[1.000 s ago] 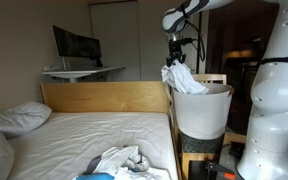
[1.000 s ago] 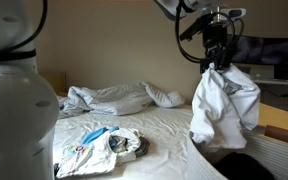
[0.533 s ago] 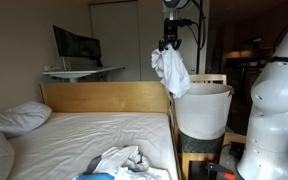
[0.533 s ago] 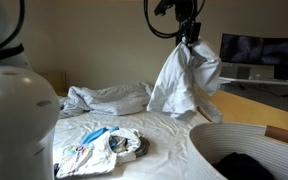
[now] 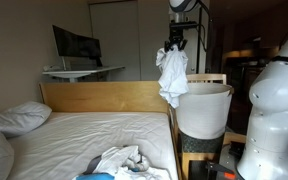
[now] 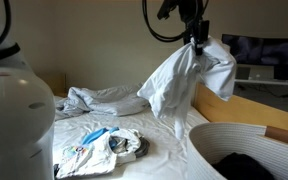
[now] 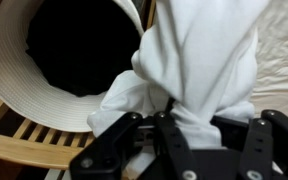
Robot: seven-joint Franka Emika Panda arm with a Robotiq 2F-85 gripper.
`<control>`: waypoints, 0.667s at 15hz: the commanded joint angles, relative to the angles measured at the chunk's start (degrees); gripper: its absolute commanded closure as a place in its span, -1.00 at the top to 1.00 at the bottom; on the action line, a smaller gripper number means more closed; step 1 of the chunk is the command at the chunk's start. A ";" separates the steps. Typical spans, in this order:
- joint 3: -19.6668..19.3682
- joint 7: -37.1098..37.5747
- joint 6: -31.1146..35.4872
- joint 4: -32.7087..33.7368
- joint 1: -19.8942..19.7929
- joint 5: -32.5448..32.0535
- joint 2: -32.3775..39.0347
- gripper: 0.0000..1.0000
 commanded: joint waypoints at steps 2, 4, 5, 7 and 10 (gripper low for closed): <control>-1.80 -0.65 2.03 -3.47 -3.42 -5.95 1.43 -0.79; -3.39 -0.86 3.38 -5.36 -5.18 -8.46 3.38 -0.79; -3.62 -0.90 3.58 -5.43 -5.36 -8.57 4.01 -0.79; -3.27 -0.88 3.58 -5.40 -5.21 -8.60 4.10 -0.79; -3.01 -0.87 3.57 -5.37 -5.17 -8.61 3.94 -0.81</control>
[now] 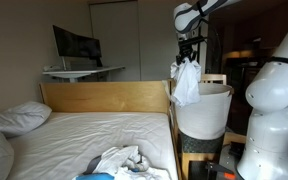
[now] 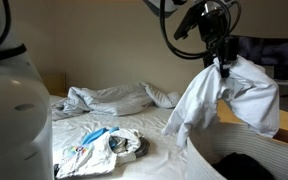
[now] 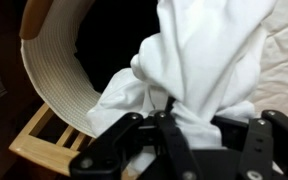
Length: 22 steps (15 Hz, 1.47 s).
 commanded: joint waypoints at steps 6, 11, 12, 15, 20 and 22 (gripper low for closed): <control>6.50 0.48 6.32 -6.19 7.31 3.51 -3.88 -0.81; 16.22 6.46 14.20 -6.43 15.69 9.38 -5.06 -0.81; 18.04 7.48 15.53 -6.34 17.18 10.44 -4.83 -0.82; 23.87 11.20 18.20 -6.24 21.28 11.57 -3.82 -0.83; 29.91 12.99 18.26 -5.64 27.30 12.80 -1.57 -0.34; 30.90 12.89 18.99 -5.77 29.15 13.61 -1.73 -0.27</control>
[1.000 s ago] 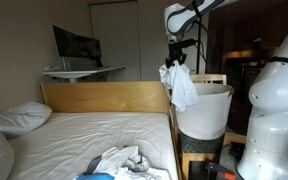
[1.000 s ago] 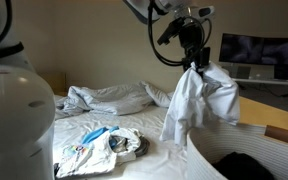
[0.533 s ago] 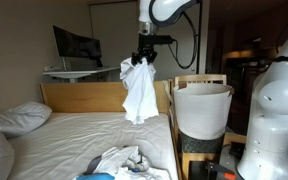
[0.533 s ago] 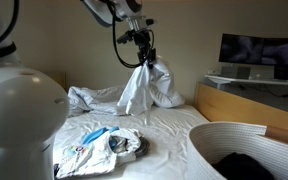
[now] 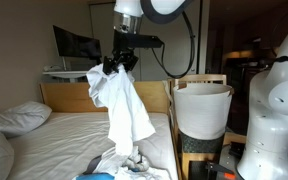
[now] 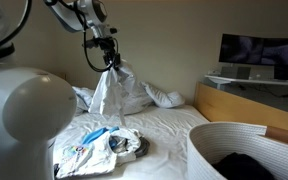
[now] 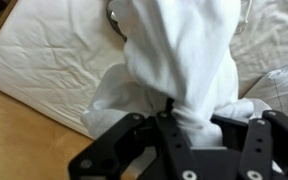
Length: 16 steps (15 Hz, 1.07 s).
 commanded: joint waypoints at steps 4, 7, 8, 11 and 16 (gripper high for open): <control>2.30 2.53 8.24 -0.17 1.15 -1.60 -1.12 0.21; 1.46 2.08 12.97 0.26 -0.36 -2.62 -1.82 0.61; 0.70 1.35 14.30 0.27 -1.01 -2.45 -2.14 0.72; -3.89 -3.21 14.51 1.04 -2.55 0.36 -2.89 0.99; -15.71 -17.41 8.65 4.53 -4.31 7.93 -3.95 1.00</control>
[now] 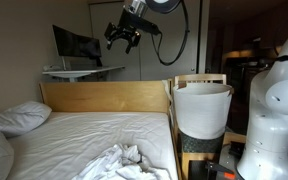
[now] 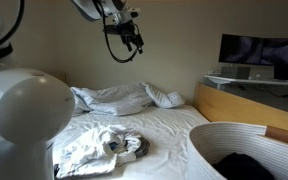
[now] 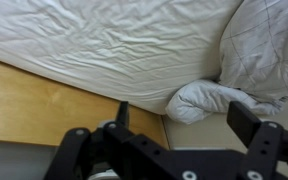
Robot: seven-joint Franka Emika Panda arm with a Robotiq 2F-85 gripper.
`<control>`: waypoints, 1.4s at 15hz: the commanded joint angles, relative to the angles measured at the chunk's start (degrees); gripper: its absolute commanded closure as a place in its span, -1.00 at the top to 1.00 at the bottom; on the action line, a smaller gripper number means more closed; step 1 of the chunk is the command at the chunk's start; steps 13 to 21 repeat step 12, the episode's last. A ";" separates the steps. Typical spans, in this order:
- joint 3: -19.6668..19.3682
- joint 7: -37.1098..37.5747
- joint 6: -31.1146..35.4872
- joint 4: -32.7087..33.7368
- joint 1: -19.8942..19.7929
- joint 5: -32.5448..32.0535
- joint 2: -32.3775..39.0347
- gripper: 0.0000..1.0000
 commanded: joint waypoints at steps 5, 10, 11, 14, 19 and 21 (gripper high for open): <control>-8.78 -15.75 -9.03 4.68 -4.35 9.54 -0.34 1.00; -10.28 -18.64 -11.49 5.89 -4.30 11.13 -0.30 1.00; -10.23 -18.63 -11.49 5.89 -4.27 11.12 -0.30 1.00; -10.22 -18.63 -11.50 5.89 -4.27 11.12 -0.30 1.00; -10.22 -18.63 -11.50 5.89 -4.27 11.12 -0.30 1.00; -10.22 -18.63 -11.50 5.89 -4.27 11.12 -0.30 1.00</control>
